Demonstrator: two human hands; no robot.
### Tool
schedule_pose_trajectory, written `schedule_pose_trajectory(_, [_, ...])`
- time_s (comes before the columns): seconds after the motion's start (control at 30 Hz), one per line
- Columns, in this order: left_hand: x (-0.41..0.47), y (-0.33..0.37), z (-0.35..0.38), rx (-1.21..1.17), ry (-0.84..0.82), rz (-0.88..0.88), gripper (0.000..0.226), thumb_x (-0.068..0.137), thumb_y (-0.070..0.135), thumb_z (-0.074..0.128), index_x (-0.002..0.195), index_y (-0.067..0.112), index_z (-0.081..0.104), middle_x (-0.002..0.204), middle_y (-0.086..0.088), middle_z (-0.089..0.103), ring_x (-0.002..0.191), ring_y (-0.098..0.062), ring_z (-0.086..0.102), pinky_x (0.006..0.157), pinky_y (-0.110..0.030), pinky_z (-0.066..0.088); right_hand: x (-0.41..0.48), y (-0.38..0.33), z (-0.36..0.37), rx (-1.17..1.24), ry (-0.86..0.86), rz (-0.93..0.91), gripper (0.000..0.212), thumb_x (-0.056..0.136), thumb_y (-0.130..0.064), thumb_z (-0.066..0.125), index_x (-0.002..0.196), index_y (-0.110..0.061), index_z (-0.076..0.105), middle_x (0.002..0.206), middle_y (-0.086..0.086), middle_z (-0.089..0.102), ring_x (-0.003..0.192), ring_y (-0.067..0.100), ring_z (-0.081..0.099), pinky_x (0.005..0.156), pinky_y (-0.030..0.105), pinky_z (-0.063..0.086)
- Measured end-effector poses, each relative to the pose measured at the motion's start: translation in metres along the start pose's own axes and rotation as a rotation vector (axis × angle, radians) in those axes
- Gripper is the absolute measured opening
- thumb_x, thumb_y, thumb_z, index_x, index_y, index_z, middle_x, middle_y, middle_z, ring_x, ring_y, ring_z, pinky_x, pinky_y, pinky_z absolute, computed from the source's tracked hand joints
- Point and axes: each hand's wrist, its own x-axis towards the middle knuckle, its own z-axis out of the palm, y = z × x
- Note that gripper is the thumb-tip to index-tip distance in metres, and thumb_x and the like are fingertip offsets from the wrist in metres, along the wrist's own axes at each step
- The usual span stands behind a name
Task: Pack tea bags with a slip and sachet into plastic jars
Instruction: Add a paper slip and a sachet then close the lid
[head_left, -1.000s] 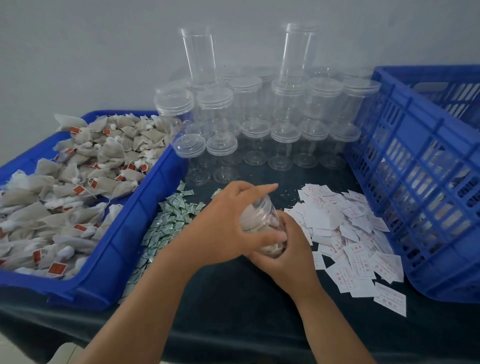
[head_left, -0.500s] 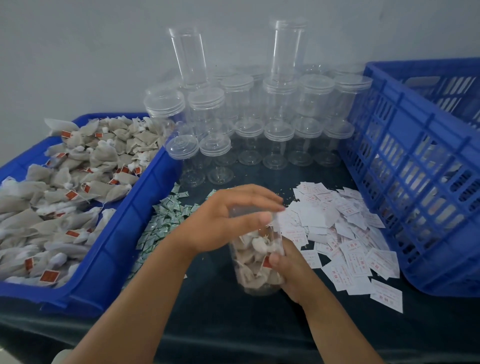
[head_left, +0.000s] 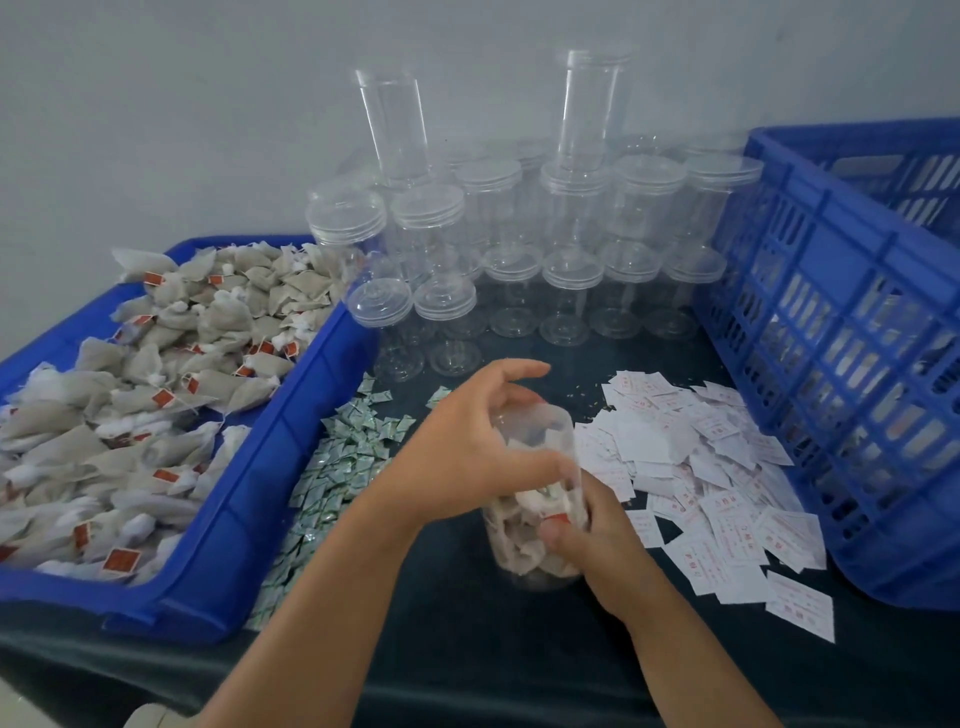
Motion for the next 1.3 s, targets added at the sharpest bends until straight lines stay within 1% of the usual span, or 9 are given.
schedule_pose_trajectory(0.1, [-0.001, -0.008, 0.008, -0.222, 0.091, 0.017, 0.090, 0.061, 0.052, 0.086, 0.143, 0.042, 0.050, 0.127, 0.019, 0.071, 0.120, 0.000, 0.066, 0.100, -0.026, 0.052, 0.000, 0.000, 0.005, -0.086, 0.036, 0.008, 0.072, 0.074, -0.045, 0.086, 0.133, -0.010, 0.064, 0.121, 0.009, 0.079, 0.114, 0.028, 0.076, 0.094, 0.039, 0.060])
schedule_pose_trajectory(0.2, [-0.006, -0.014, 0.019, -0.292, 0.281, -0.056, 0.097, 0.054, 0.063, 0.089, 0.141, 0.046, 0.050, 0.131, 0.014, 0.067, 0.118, -0.004, 0.067, 0.103, -0.040, 0.056, -0.001, 0.004, 0.012, -0.193, 0.108, -0.059, 0.058, 0.082, -0.034, 0.086, 0.134, -0.027, 0.062, 0.124, -0.001, 0.077, 0.116, 0.021, 0.075, 0.092, 0.030, 0.060])
schedule_pose_trajectory(0.33, [-0.008, -0.022, 0.022, -0.179, 0.235, -0.043, 0.095, 0.051, 0.063, 0.088, 0.138, 0.055, 0.051, 0.121, 0.021, 0.068, 0.112, 0.002, 0.067, 0.094, -0.024, 0.056, 0.000, 0.005, 0.013, -0.226, 0.129, -0.137, 0.057, 0.085, -0.018, 0.090, 0.133, -0.031, 0.062, 0.122, -0.001, 0.077, 0.114, 0.019, 0.075, 0.090, 0.022, 0.058])
schedule_pose_trajectory(0.53, [-0.006, -0.024, 0.024, -0.217, 0.189, 0.009, 0.082, 0.056, 0.059, 0.083, 0.134, 0.050, 0.059, 0.114, 0.019, 0.072, 0.108, -0.002, 0.070, 0.085, -0.015, 0.054, 0.000, 0.004, 0.008, -0.175, 0.051, -0.040, 0.072, 0.079, -0.032, 0.088, 0.143, -0.017, 0.057, 0.128, 0.009, 0.075, 0.122, 0.031, 0.071, 0.106, 0.053, 0.056])
schedule_pose_trajectory(0.7, [0.001, -0.009, 0.029, -0.201, 0.314, 0.034, 0.052, 0.085, 0.075, 0.048, 0.128, 0.048, 0.059, 0.111, 0.026, 0.070, 0.106, 0.005, 0.066, 0.082, -0.009, 0.046, 0.000, -0.011, 0.015, -0.319, 0.109, -0.058, 0.096, 0.076, -0.035, 0.091, 0.157, -0.030, 0.039, 0.141, -0.012, 0.066, 0.135, 0.014, 0.062, 0.113, 0.037, 0.052])
schedule_pose_trajectory(0.8, [0.011, 0.003, 0.024, -0.119, 0.341, 0.052, 0.050, 0.095, 0.070, 0.027, 0.129, 0.049, 0.057, 0.111, 0.032, 0.065, 0.106, 0.010, 0.061, 0.083, -0.012, 0.042, -0.002, -0.046, 0.012, -0.524, 0.218, -0.091, 0.120, 0.067, -0.059, 0.091, 0.162, -0.052, 0.018, 0.149, -0.036, 0.047, 0.141, -0.004, 0.050, 0.112, 0.025, 0.046])
schedule_pose_trajectory(0.93, [0.023, 0.027, 0.027, -0.196, 0.247, 0.135, 0.043, 0.104, 0.056, 0.028, 0.130, 0.047, 0.061, 0.114, 0.029, 0.070, 0.110, 0.009, 0.064, 0.086, -0.007, 0.046, -0.004, -0.105, -0.004, -0.780, 0.235, -0.128, 0.106, 0.064, -0.075, 0.085, 0.154, -0.058, 0.032, 0.140, -0.035, 0.050, 0.133, -0.008, 0.050, 0.101, 0.024, 0.049])
schedule_pose_trajectory(1.1, [0.043, 0.071, 0.045, -0.416, 0.110, 0.308, 0.045, 0.111, 0.044, 0.031, 0.131, 0.033, 0.070, 0.131, 0.017, 0.071, 0.127, -0.002, 0.063, 0.106, -0.030, 0.050, -0.031, -0.180, -0.044, -0.950, 0.245, -0.132, 0.077, 0.063, -0.068, 0.088, 0.128, -0.056, 0.049, 0.127, -0.029, 0.058, 0.118, -0.011, 0.057, 0.087, 0.015, 0.048])
schedule_pose_trajectory(1.3, [0.075, 0.093, 0.081, -0.302, 0.140, 0.358, 0.025, 0.107, 0.042, 0.047, 0.110, 0.039, 0.071, 0.104, 0.020, 0.073, 0.098, -0.001, 0.069, 0.081, -0.020, 0.055, -0.066, -0.282, -0.092, -1.092, 0.623, -0.258, 0.090, 0.056, -0.082, 0.079, 0.135, -0.054, 0.046, 0.120, -0.049, 0.051, 0.110, -0.025, 0.052, 0.080, 0.005, 0.044])
